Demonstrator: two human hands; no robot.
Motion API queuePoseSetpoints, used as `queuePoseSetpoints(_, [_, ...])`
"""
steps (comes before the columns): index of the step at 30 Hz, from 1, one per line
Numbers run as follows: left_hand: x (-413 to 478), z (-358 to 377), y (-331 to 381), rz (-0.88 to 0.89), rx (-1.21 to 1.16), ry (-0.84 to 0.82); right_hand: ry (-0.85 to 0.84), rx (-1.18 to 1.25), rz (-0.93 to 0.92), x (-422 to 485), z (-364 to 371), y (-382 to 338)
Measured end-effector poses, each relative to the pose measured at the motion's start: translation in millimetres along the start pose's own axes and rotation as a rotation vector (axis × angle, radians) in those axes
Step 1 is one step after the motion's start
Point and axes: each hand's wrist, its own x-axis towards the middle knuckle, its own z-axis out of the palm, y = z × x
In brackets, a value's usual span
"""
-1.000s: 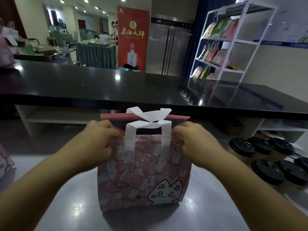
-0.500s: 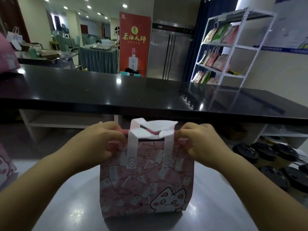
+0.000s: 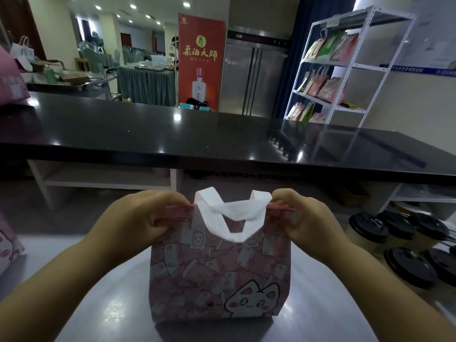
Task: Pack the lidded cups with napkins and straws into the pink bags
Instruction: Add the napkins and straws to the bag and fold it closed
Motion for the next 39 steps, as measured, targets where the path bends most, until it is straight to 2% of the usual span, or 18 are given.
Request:
queuePoseSetpoints(2, [-2,4,-2,0.027,0.009,0.018,-0.024,0.026,-0.022,0,-1,0])
queuePoseSetpoints(5, [-7,8,-6,0.087,0.067,0.053,-0.028,-0.096,-0.128,-4,1,5])
queuePoseSetpoints(9, [-10,11,-9,0.231,0.230,-0.054,-0.076,-0.290,-0.203,-10,5,12])
queuePoseSetpoints(11, [-10,12,-9,0.236,0.241,-0.076,-0.130,-0.337,-0.210,-13,5,14])
queuePoseSetpoints(16, [8,12,2,0.178,0.188,-0.037,-0.145,-0.204,-0.105,3,-2,7])
queuePoseSetpoints(21, [26,19,14,0.118,0.210,-0.091,-0.207,-0.271,-0.047,23,7,-6])
queuePoseSetpoints(28, [31,37,16,0.078,0.248,-0.070,-0.215,-0.127,0.063,25,27,-19])
queuePoseSetpoints(34, [29,45,15,-0.026,0.169,-0.038,-0.205,-0.124,0.145,27,34,-19])
queuePoseSetpoints(39, [23,34,5,-0.109,0.132,0.006,-0.204,-0.231,0.181,20,24,-12])
